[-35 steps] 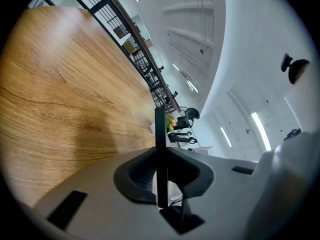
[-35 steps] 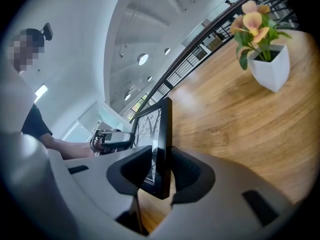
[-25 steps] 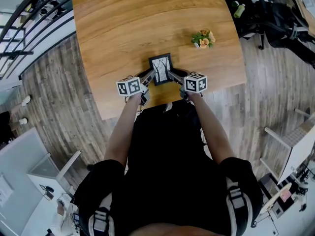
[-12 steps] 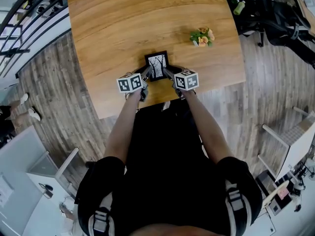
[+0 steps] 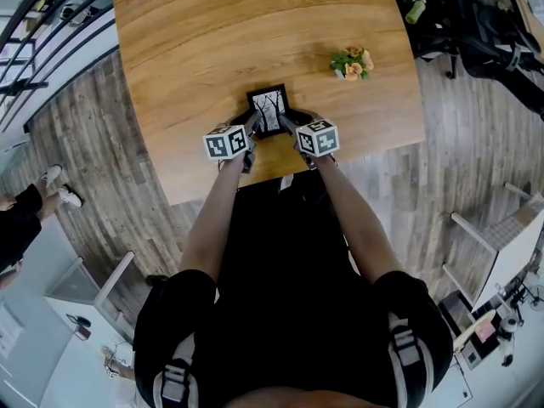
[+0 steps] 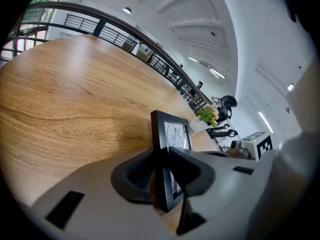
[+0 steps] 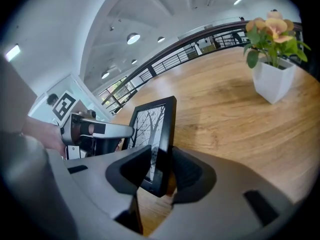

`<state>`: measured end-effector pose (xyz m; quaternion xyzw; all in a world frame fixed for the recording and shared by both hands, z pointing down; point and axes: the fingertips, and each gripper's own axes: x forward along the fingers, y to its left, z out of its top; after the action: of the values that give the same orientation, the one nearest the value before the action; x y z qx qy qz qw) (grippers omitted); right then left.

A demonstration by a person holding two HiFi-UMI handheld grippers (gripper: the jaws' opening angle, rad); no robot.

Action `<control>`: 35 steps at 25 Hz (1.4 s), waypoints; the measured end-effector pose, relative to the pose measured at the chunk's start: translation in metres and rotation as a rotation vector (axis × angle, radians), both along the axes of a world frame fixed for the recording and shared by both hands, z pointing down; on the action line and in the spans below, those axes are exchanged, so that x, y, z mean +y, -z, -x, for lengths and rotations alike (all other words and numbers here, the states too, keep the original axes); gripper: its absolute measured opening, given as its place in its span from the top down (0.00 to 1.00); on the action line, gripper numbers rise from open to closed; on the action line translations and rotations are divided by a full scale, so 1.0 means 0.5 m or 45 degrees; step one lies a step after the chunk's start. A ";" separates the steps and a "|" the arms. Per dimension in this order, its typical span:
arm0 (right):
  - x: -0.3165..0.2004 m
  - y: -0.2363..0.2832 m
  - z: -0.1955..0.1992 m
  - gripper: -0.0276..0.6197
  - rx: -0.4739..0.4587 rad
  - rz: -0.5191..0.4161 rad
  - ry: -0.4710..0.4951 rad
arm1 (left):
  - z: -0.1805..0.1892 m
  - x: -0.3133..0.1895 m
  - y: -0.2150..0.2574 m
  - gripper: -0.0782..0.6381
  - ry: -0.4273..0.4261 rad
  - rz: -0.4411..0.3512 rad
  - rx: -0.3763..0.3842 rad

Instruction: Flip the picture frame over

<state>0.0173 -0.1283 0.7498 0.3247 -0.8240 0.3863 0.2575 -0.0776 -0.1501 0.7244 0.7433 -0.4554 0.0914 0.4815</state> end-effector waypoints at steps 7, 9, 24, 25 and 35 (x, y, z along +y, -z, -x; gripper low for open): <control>-0.010 -0.006 -0.001 0.73 0.106 -0.068 0.007 | 0.005 -0.010 -0.018 0.73 0.009 0.012 -0.085; -0.009 -0.008 0.001 0.73 0.121 -0.074 0.010 | 0.008 -0.009 -0.023 0.73 0.006 0.017 -0.111; -0.011 -0.016 0.004 0.73 0.165 -0.103 0.023 | 0.005 -0.012 -0.031 0.72 -0.041 0.017 -0.273; -0.011 -0.016 0.004 0.73 0.168 -0.103 0.023 | 0.005 -0.012 -0.029 0.72 -0.051 0.008 -0.301; -0.013 -0.018 0.001 0.75 0.182 -0.105 0.038 | -0.004 -0.016 -0.032 0.71 -0.143 -0.053 -0.456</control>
<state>0.0168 -0.1347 0.7589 0.3495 -0.8235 0.3239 0.3079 -0.0755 -0.1582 0.7406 0.7492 -0.4934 0.2394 0.3713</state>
